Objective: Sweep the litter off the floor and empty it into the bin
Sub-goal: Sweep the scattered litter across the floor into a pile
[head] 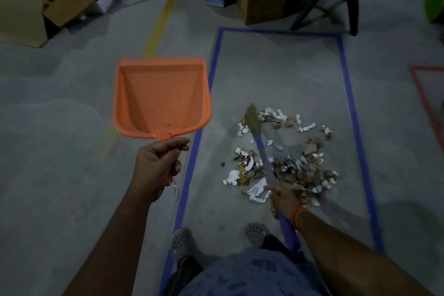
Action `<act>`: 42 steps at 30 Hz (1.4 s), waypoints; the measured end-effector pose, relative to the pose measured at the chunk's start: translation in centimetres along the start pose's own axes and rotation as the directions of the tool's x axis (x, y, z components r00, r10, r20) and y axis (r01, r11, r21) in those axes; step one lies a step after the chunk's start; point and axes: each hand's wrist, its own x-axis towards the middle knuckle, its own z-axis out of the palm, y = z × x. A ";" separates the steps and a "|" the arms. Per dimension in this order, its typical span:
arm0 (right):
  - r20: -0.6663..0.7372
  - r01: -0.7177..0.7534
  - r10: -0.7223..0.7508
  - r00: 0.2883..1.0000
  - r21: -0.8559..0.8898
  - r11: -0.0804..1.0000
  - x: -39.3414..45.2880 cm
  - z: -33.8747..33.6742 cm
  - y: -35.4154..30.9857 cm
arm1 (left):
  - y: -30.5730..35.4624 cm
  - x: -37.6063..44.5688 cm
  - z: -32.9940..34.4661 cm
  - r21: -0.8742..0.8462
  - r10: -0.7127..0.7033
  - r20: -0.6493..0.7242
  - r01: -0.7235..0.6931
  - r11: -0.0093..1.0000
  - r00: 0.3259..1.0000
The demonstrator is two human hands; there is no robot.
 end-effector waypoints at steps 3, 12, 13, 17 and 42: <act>-0.020 -0.051 0.050 0.999 -0.035 0.998 -1.5 5.7 0.2 | 0.0 2.4 -4.3 0.032 -0.014 0.126 0.011 0.999 0.992; -0.055 -0.207 0.208 0.977 0.017 0.978 -3.8 21.3 0.5 | 1.6 5.4 -14.5 0.091 -0.015 0.305 -0.014 0.996 0.952; -0.083 -0.216 0.219 0.972 0.046 0.975 -3.6 22.1 0.2 | 1.6 5.6 -15.5 0.094 -0.014 0.309 -0.016 0.995 0.951; -0.216 -0.208 0.237 0.947 0.148 0.967 -2.1 24.4 -1.3 | 2.1 7.2 -18.1 0.084 -0.011 0.313 -0.016 0.996 0.950; -0.260 -0.144 0.291 0.921 0.468 0.872 21.9 29.7 -23.0 | 11.3 37.7 -15.6 0.284 -0.055 0.458 -0.087 0.955 0.887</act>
